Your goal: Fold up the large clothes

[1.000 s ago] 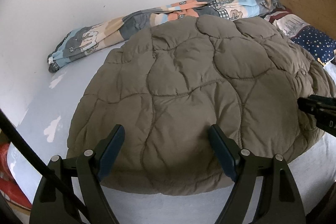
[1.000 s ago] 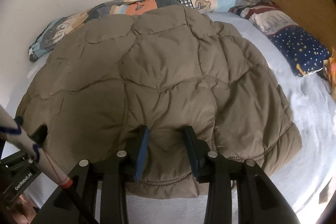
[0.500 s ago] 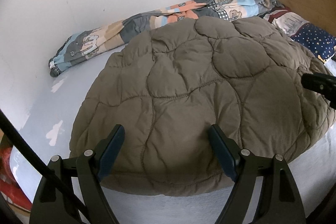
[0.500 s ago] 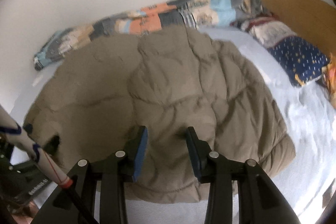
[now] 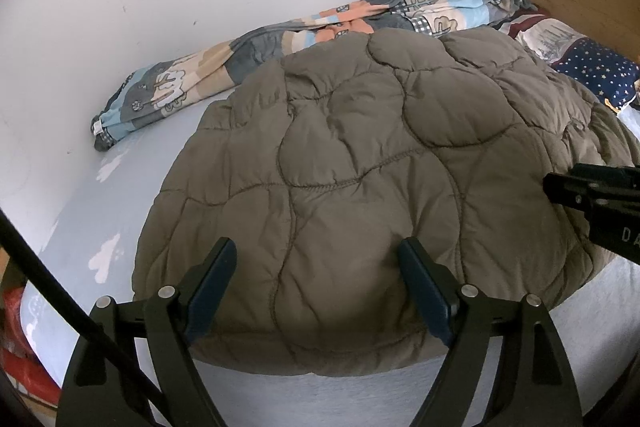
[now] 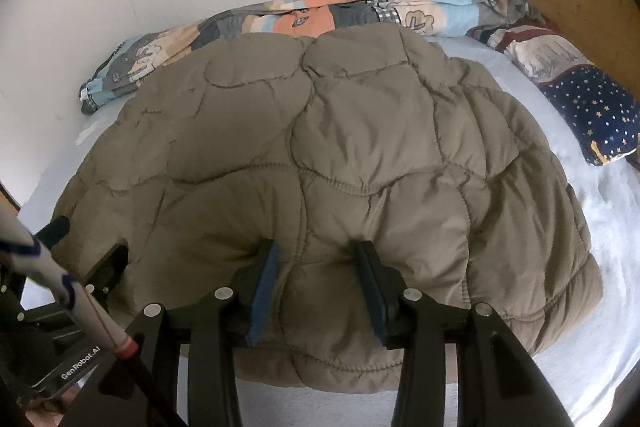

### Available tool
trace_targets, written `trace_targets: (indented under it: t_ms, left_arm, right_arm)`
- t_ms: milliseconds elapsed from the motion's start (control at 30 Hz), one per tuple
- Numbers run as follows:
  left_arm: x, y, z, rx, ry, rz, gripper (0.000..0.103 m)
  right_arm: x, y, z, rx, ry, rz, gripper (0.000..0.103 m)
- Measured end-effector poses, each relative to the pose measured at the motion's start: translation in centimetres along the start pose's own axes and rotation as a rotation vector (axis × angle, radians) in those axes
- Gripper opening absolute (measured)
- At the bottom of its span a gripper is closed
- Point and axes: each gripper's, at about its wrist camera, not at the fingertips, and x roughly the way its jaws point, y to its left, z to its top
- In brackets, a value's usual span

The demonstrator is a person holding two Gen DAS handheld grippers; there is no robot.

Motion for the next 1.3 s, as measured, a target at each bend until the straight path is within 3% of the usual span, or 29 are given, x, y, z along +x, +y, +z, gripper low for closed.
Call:
trace_targets:
  t_ms: [300,433,567,700,833,933,1100,1200,1300]
  left_arm:
    - [-0.4,0.7,0.7,-0.024,-0.032,-0.004,0.083]
    - [0.2,3.4,2.9,-0.103,-0.058,0.010,0.083]
    - [3.3,7.0,3.9,-0.236,0.039,0.030,0.083]
    - [7.1,9.3,3.0,-0.364,0.175,-0.005,0.084]
    - [7.7,8.2,3.4,-0.301,0.170,0.036,0.085]
    - [7.8,8.0,3.3,-0.302,0.167,0.044,0.085]
    - [5.9,7.8,3.4,-0.310,0.113,0.047,0.085]
    - [3.5,6.8,3.5,-0.288,0.036,0.037,0.085]
    - [1.9,5.7,3.4,-0.252,-0.007,0.031,0.085]
  right_arm:
    - [-0.4,-0.1,0.0,0.010,-0.008,0.014,0.046]
    - [-1.9,-1.1,1.4,0.054,-0.089,0.048,0.047]
    - [-2.0,-2.3,3.8,0.065,-0.136,0.017,0.055]
    - [0.5,-3.9,5.5,0.073,-0.082,-0.011,0.055]
    - [4.2,-5.0,5.5,0.115,0.029,0.002,0.060]
    - [5.1,-4.3,5.8,0.076,0.046,-0.027,0.063]
    - [4.6,-4.6,5.7,0.095,0.021,-0.032,0.064]
    - [1.6,-5.2,5.4,0.150,-0.035,0.004,0.064]
    - [-1.4,-5.7,4.6,0.132,-0.082,-0.087,0.064]
